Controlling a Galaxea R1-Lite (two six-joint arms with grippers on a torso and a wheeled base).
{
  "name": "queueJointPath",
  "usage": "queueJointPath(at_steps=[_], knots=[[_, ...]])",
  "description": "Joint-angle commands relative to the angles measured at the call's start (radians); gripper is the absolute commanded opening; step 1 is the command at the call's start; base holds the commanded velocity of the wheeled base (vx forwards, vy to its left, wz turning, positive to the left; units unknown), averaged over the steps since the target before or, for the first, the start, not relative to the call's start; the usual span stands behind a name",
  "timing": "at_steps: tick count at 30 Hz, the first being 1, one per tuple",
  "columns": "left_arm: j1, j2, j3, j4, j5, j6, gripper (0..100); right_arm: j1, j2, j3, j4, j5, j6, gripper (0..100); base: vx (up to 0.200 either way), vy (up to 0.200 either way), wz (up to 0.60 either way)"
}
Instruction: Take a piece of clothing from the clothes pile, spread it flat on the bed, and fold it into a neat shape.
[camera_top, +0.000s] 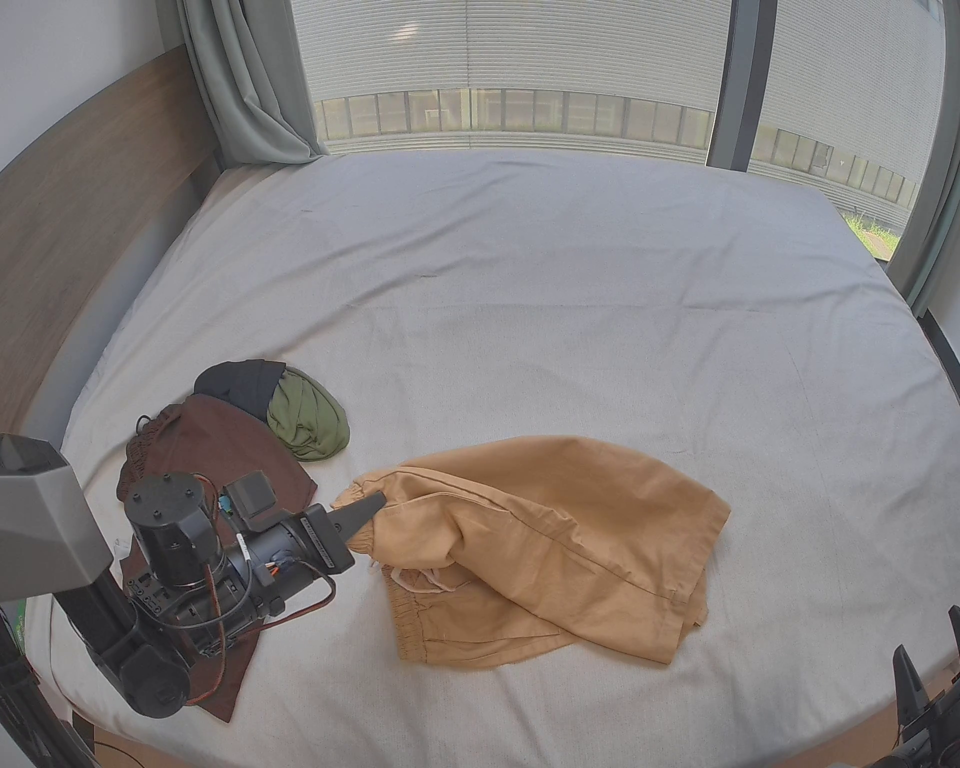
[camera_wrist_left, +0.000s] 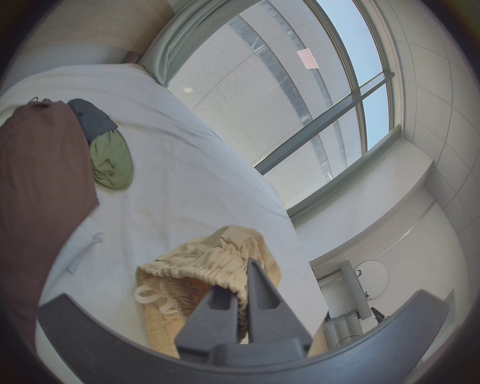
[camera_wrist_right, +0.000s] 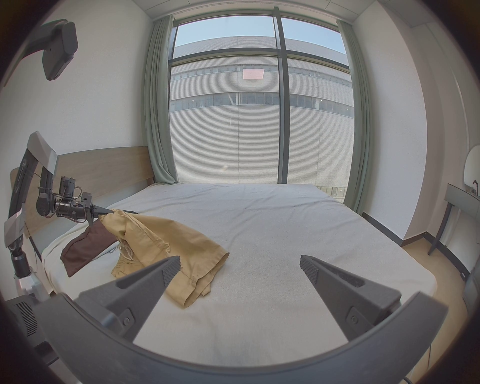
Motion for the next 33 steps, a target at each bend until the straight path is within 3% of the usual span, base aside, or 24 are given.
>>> queueJointPath(at_steps=[1,8,22,33], knots=[[0.041,-0.012,0.02,-0.001,-0.001,0.013,0,0.0,-0.005,0.018,0.001,0.0,0.0,100,0.0,0.0,0.0],[0.123,-0.04,0.007,-0.002,-0.012,0.068,0,0.0,-0.005,0.018,-0.001,0.0,-0.002,100,0.0,0.0,0.0],[0.113,-0.068,0.029,-0.002,-0.012,0.185,0,0.002,-0.007,0.018,0.001,0.0,-0.002,100,0.0,0.0,0.0],[0.116,-0.055,0.037,-0.002,-0.012,0.194,0,0.002,-0.007,0.018,0.001,0.0,-0.002,100,0.0,0.0,0.0]])
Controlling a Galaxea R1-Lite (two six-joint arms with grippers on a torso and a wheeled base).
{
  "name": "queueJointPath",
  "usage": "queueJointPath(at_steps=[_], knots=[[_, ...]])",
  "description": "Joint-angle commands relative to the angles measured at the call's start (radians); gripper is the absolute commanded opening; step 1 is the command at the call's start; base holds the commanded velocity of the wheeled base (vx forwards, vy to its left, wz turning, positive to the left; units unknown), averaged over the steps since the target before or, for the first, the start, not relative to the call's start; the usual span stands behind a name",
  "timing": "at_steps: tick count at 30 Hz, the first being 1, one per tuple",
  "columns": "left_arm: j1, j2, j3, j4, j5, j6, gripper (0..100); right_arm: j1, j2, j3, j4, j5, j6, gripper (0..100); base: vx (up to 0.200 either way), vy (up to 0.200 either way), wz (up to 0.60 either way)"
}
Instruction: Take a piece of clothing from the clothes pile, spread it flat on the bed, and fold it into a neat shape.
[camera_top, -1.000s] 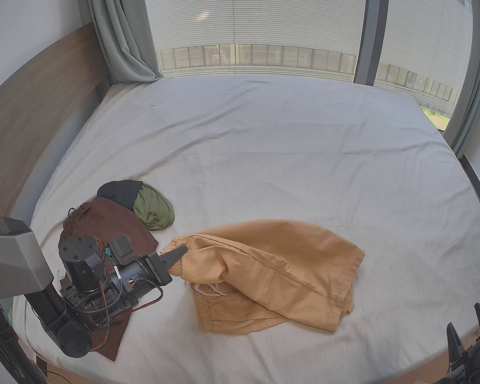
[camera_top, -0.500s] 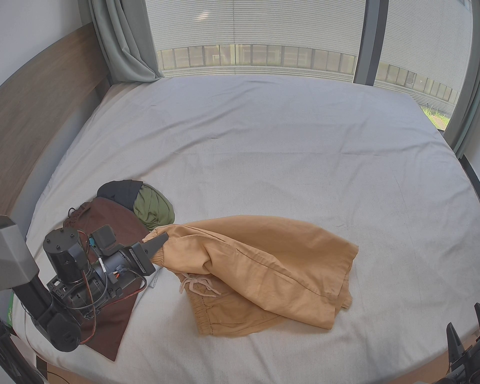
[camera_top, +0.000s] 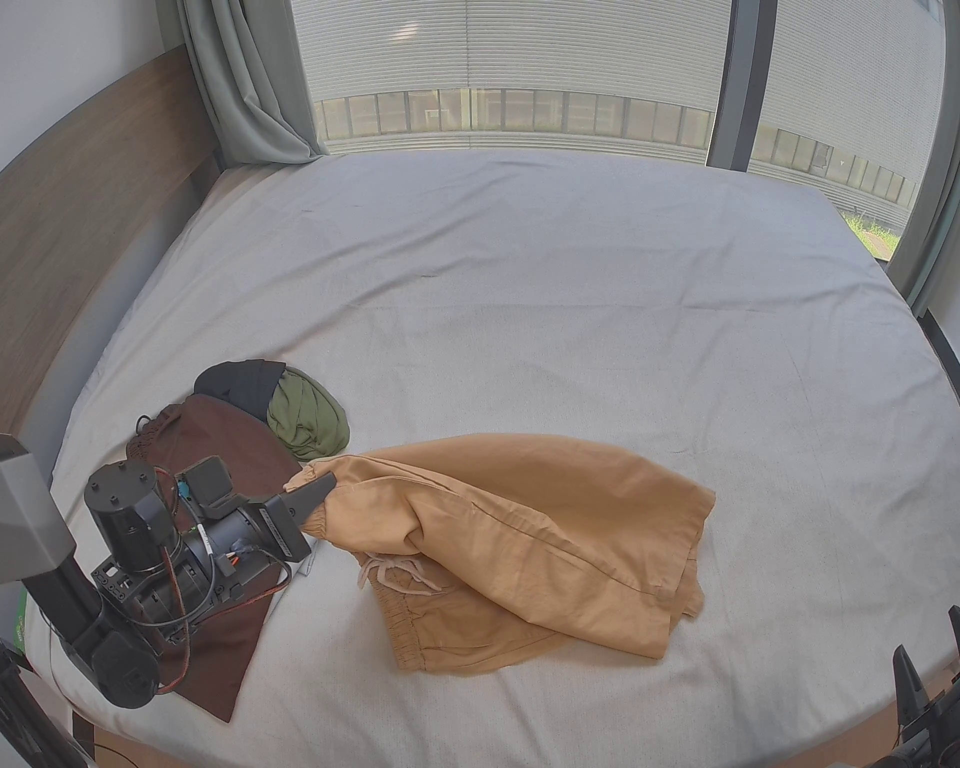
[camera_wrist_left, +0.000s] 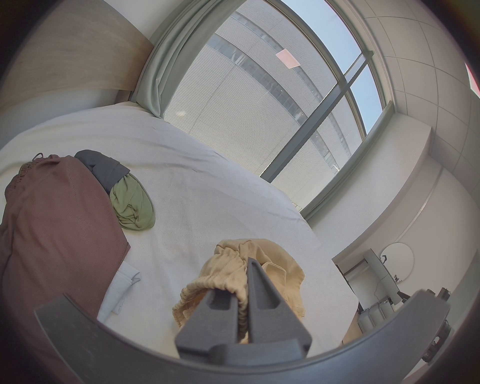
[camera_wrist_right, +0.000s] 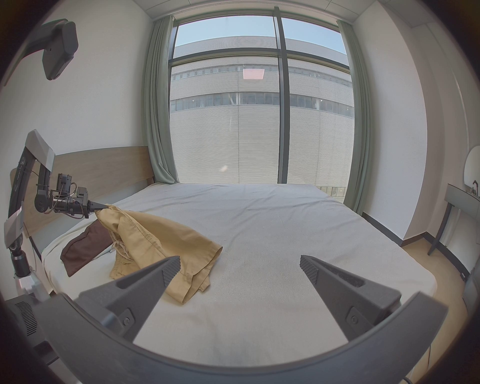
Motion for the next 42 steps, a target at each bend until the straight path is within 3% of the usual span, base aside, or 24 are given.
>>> queueJointPath(at_steps=[1,19,24,25,36,42], knots=[[0.003,0.008,-0.003,-0.001,0.0,-0.001,0,0.0,-0.007,0.018,0.0,0.0,0.0,100,0.0,0.0,0.0],[0.006,0.007,0.002,-0.001,0.0,-0.003,0,0.0,-0.016,0.018,-0.001,0.005,-0.014,100,0.0,0.0,0.0],[0.003,0.005,0.011,-0.001,0.0,-0.003,0,-0.003,-0.012,0.002,-0.073,0.014,-0.022,100,0.0,0.0,0.0],[0.0,0.008,0.009,-0.001,-0.001,0.001,0,-0.003,0.111,-0.074,-0.207,0.014,-0.028,100,0.0,0.0,0.0],[0.005,0.007,-0.001,-0.001,-0.034,-0.004,0,0.006,0.337,-0.168,-0.207,0.017,-0.006,100,0.0,0.0,0.0],[0.005,0.007,-0.009,-0.001,-0.037,-0.006,0,0.006,0.453,-0.22,-0.207,0.056,0.003,100,0.0,0.0,0.0]])
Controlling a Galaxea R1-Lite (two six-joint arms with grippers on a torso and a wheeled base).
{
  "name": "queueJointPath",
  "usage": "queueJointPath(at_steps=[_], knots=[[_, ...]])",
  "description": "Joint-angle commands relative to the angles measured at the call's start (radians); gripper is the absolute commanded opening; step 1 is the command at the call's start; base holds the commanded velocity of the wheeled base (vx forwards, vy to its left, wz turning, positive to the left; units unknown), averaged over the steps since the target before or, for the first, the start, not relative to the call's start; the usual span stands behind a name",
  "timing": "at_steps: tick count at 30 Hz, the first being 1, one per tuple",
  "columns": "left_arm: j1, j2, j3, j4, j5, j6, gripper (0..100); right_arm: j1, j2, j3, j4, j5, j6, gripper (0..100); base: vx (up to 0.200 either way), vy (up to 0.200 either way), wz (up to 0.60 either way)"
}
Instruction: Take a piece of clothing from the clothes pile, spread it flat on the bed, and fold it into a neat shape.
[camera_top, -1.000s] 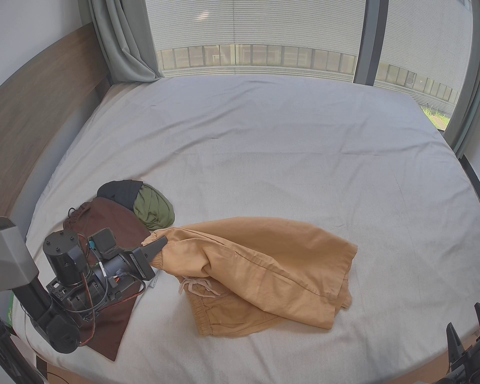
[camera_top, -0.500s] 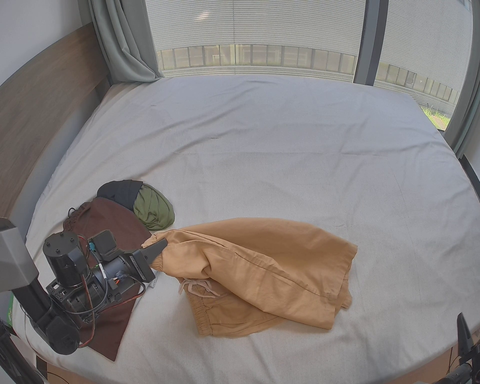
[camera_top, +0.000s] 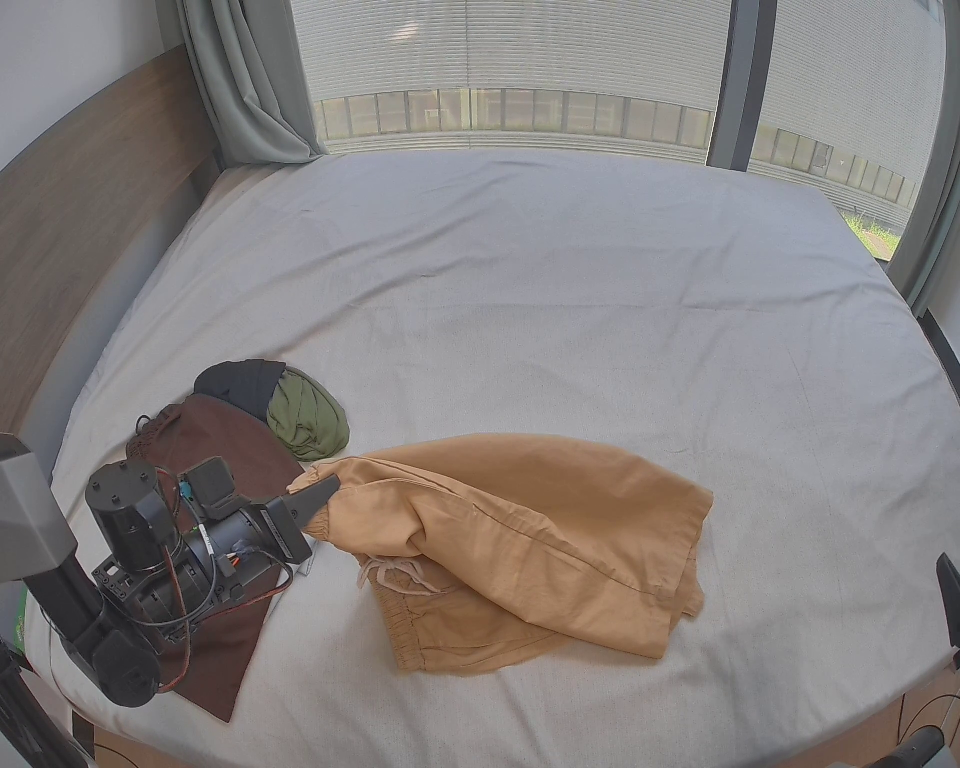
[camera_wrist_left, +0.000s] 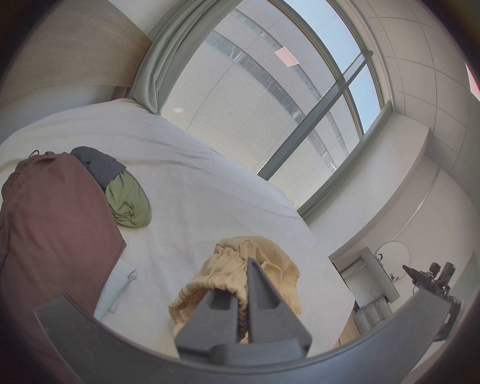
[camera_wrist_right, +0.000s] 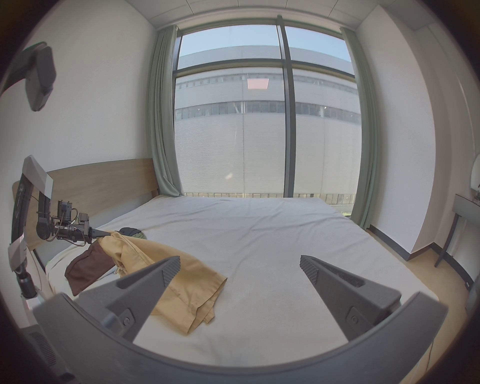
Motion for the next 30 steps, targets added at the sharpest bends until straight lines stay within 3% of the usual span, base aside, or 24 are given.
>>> queueJointPath(at_steps=[1,19,30], knots=[[0.001,-0.001,0.0,-0.001,-0.004,0.0,0,0.0,0.164,-0.056,-0.003,0.022,0.004,100,0.0,0.0,0.0],[0.003,-0.007,0.0,-0.001,-0.002,0.014,0,0.004,0.431,-0.164,-0.006,0.137,-0.01,100,0.0,0.0,0.0],[0.003,0.007,0.005,0.001,-0.004,0.083,0,0.101,0.581,-0.202,-0.014,0.154,-0.036,100,0.0,0.0,0.0]])
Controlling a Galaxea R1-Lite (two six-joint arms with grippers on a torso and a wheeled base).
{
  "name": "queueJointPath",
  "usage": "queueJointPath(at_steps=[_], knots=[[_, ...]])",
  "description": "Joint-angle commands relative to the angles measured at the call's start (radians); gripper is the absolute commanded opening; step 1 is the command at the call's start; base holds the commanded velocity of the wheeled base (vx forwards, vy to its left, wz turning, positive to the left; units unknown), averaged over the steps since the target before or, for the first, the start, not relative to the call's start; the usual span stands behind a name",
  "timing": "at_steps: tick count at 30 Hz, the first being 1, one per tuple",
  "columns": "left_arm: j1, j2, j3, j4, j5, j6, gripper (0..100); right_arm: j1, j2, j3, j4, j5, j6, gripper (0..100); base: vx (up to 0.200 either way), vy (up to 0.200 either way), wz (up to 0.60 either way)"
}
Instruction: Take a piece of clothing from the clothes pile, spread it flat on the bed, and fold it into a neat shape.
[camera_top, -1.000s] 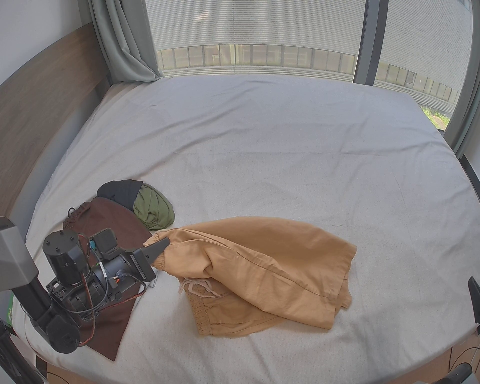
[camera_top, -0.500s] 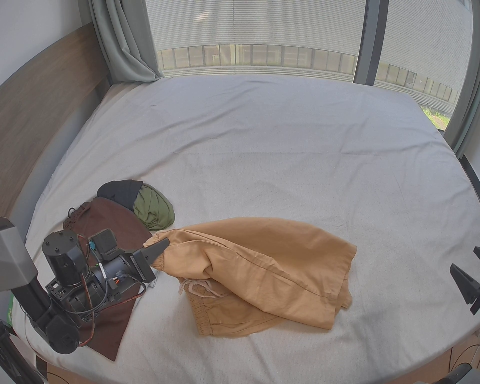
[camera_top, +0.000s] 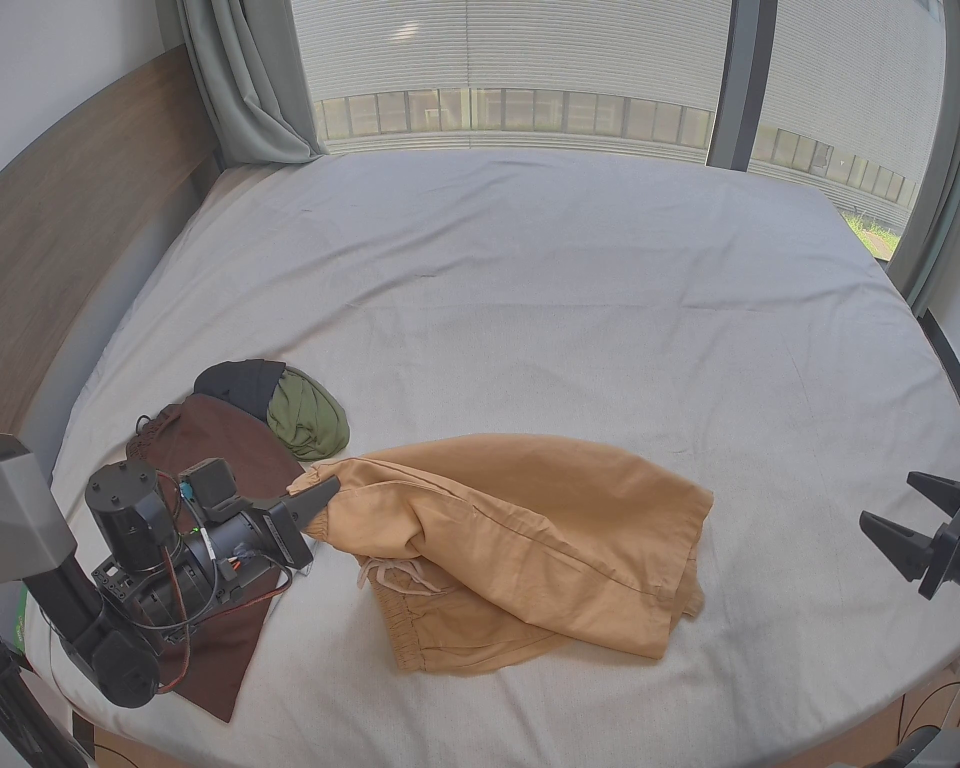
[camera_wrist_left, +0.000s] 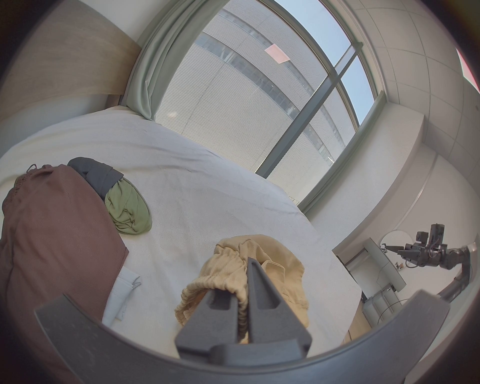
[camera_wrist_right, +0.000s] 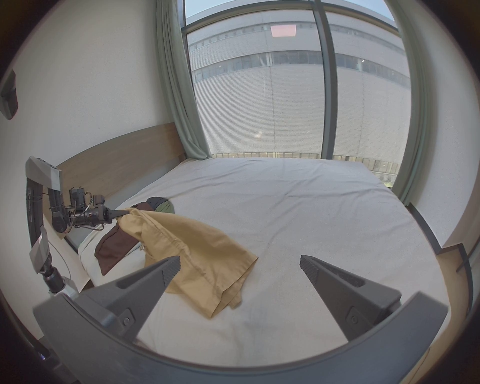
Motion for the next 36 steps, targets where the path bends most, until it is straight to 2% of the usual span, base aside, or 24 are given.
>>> queueJointPath(at_steps=[1,8,15,16,19,20,21,22,32,34,36], knots=[[0.002,0.007,0.002,-0.001,0.0,0.009,0,0.026,0.075,-0.011,-0.001,0.016,0.0,100,0.0,0.0,0.0],[0.002,0.007,-0.003,-0.002,-0.005,0.01,0,0.033,0.142,-0.037,-0.009,0.057,0.001,100,0.0,0.0,0.0],[0.004,0.007,0.002,-0.001,-0.005,0.027,0,0.036,0.233,-0.048,-0.075,0.165,0.015,100,0.0,0.0,0.0],[0.004,0.007,0.002,-0.001,-0.005,0.027,0,0.036,0.233,-0.048,-0.075,0.165,0.015,100,0.0,0.0,0.0],[0.004,0.01,0.003,-0.001,-0.003,0.027,0,0.043,0.265,-0.017,-0.097,0.266,0.061,100,0.0,0.0,0.0],[0.002,0.01,0.003,-0.001,-0.003,0.027,0,0.045,0.265,-0.014,-0.097,0.275,0.069,100,0.0,0.0,0.0],[0.004,0.01,0.003,-0.001,-0.005,0.026,0,0.048,0.268,-0.007,-0.1,0.321,0.099,100,0.0,0.0,0.0],[0.004,0.008,0.008,-0.001,-0.005,0.026,0,0.049,0.269,-0.008,-0.1,0.337,0.116,100,0.0,0.0,0.0],[0.005,0.027,-0.004,-0.002,-0.005,0.026,0,0.056,0.351,-0.005,-0.113,0.36,0.132,100,0.0,0.0,0.0],[0.005,0.033,-0.003,-0.002,-0.005,0.026,0,0.091,0.394,0.024,-0.193,0.396,0.135,100,0.0,0.0,0.0],[0.005,0.033,-0.003,-0.002,-0.005,0.026,0,0.092,0.44,0.038,-0.244,0.398,0.153,100,0.0,0.0,0.0]])
